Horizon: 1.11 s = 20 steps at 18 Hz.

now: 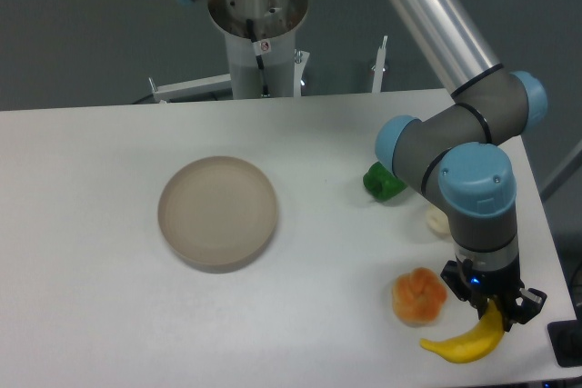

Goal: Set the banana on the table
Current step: 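Carry the held yellow banana across the table toward the beige plate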

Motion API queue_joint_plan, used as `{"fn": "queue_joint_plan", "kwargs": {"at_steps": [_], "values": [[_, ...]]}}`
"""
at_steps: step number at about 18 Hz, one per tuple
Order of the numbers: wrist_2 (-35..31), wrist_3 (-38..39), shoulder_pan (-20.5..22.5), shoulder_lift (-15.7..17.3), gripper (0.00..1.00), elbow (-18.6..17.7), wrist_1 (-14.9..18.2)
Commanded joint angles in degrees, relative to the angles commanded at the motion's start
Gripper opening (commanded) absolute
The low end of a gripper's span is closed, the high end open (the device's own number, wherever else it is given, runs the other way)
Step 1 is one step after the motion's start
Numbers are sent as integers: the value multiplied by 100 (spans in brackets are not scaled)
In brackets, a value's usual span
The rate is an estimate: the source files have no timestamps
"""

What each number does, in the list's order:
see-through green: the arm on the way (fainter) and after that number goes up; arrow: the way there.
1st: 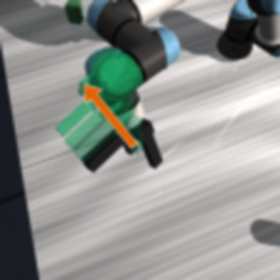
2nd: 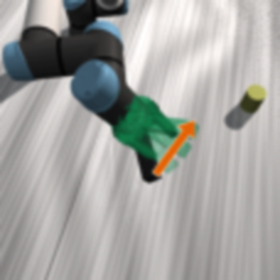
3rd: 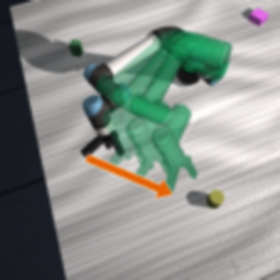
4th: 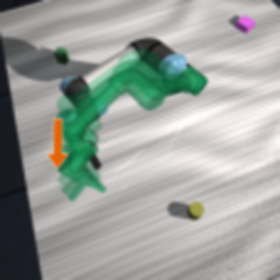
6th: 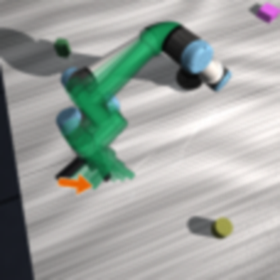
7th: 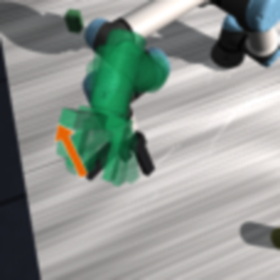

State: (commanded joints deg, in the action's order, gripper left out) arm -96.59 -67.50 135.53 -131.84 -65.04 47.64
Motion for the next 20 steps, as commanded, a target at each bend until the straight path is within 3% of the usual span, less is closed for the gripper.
{"fn": "queue_joint_plan", "kwargs": {"at_steps": [14,17,20], "values": [[9,123,-44,298,33,-211,18],[0,377,-149,404,33,-220,96],[0,842,-298,562,33,-457,114]]}}
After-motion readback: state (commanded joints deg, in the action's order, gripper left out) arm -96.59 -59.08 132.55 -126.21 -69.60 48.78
